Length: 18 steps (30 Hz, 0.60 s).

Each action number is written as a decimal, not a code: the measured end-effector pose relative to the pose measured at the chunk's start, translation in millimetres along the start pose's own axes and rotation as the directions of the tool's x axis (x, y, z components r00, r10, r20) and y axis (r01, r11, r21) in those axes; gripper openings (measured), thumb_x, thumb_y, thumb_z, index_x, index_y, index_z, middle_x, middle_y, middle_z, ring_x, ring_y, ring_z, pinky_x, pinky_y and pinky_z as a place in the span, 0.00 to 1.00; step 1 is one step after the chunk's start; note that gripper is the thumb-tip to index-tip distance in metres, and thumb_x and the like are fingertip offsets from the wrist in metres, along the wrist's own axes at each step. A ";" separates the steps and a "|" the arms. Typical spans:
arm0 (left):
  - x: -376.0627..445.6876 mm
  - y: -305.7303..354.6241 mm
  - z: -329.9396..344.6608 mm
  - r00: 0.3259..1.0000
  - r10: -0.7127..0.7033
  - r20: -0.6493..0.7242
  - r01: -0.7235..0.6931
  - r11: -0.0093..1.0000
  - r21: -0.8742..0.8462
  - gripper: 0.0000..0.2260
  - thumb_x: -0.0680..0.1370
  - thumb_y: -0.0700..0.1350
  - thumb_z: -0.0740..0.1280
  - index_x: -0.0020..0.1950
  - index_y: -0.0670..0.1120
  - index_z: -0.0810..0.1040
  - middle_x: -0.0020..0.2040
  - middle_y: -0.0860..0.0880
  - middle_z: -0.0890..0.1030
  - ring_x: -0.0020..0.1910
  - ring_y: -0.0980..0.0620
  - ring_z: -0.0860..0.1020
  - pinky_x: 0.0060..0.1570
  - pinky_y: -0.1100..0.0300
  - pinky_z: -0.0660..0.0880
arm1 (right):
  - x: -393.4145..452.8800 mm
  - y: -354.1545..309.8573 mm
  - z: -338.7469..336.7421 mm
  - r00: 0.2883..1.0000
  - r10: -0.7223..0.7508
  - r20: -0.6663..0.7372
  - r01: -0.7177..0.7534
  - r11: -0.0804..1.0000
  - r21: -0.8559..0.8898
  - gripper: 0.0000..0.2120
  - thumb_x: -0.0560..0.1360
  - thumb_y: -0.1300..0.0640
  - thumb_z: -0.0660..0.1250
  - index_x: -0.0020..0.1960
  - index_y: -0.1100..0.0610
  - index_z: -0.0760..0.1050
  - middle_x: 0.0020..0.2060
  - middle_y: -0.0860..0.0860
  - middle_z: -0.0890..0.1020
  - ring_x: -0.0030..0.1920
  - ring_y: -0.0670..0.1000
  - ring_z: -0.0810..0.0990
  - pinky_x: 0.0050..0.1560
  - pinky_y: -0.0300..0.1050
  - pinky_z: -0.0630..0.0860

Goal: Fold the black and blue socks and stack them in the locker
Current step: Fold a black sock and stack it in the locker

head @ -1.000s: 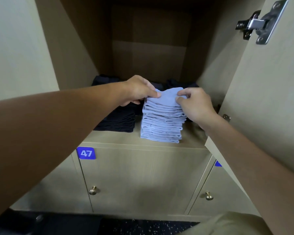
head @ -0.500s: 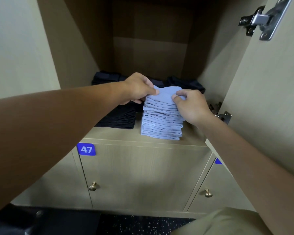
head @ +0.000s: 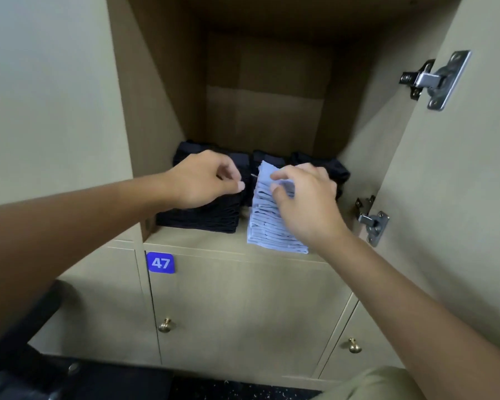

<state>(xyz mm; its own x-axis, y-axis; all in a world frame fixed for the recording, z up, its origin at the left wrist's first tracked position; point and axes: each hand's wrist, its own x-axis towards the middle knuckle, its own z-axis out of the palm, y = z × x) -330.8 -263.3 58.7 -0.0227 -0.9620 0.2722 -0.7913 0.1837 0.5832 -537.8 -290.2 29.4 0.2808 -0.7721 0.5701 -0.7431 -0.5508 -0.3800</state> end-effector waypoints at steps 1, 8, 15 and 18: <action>-9.9 -3.8 -3.9 1.000 -0.006 -0.001 0.006 1.000 0.013 0.06 0.78 0.53 0.72 0.51 0.52 0.83 0.48 0.55 0.85 0.47 0.61 0.81 0.51 0.64 0.75 | -3.5 -7.2 1.8 0.999 -0.029 0.014 0.029 0.999 0.017 0.10 0.82 0.53 0.63 0.60 0.49 0.79 0.59 0.47 0.77 0.66 0.51 0.67 0.57 0.41 0.54; -77.2 -47.9 -23.6 0.990 -0.135 -0.048 0.135 0.991 0.012 0.02 0.77 0.51 0.73 0.46 0.54 0.83 0.40 0.60 0.85 0.39 0.62 0.81 0.45 0.62 0.76 | -21.1 -40.9 20.7 0.976 -0.122 0.178 0.074 0.965 0.253 0.05 0.80 0.53 0.66 0.55 0.50 0.78 0.40 0.42 0.80 0.47 0.46 0.77 0.56 0.49 0.73; -131.0 -108.9 -49.3 0.957 -0.259 -0.132 0.256 0.966 -0.038 0.03 0.78 0.47 0.73 0.45 0.50 0.84 0.37 0.54 0.84 0.35 0.62 0.78 0.40 0.64 0.73 | -31.1 -63.0 42.3 0.897 -0.170 0.408 0.036 0.948 0.315 0.06 0.80 0.49 0.65 0.56 0.46 0.78 0.44 0.42 0.82 0.42 0.41 0.78 0.38 0.32 0.71; -147.2 -123.7 -62.5 0.934 -0.318 -0.162 0.312 0.948 -0.064 0.04 0.79 0.45 0.72 0.47 0.46 0.83 0.40 0.51 0.85 0.35 0.59 0.78 0.36 0.68 0.72 | -35.2 -71.1 54.2 0.862 -0.208 0.463 0.051 0.943 0.329 0.06 0.79 0.49 0.66 0.56 0.46 0.78 0.44 0.42 0.82 0.40 0.39 0.76 0.37 0.29 0.70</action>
<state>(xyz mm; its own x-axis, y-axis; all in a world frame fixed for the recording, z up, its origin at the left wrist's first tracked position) -191.3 -131.8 -5.8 0.3294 -0.9242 0.1930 -0.7184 -0.1127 0.6864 -461.9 -241.0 -3.2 0.6772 -0.6978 0.2332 -0.4871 -0.6627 -0.5688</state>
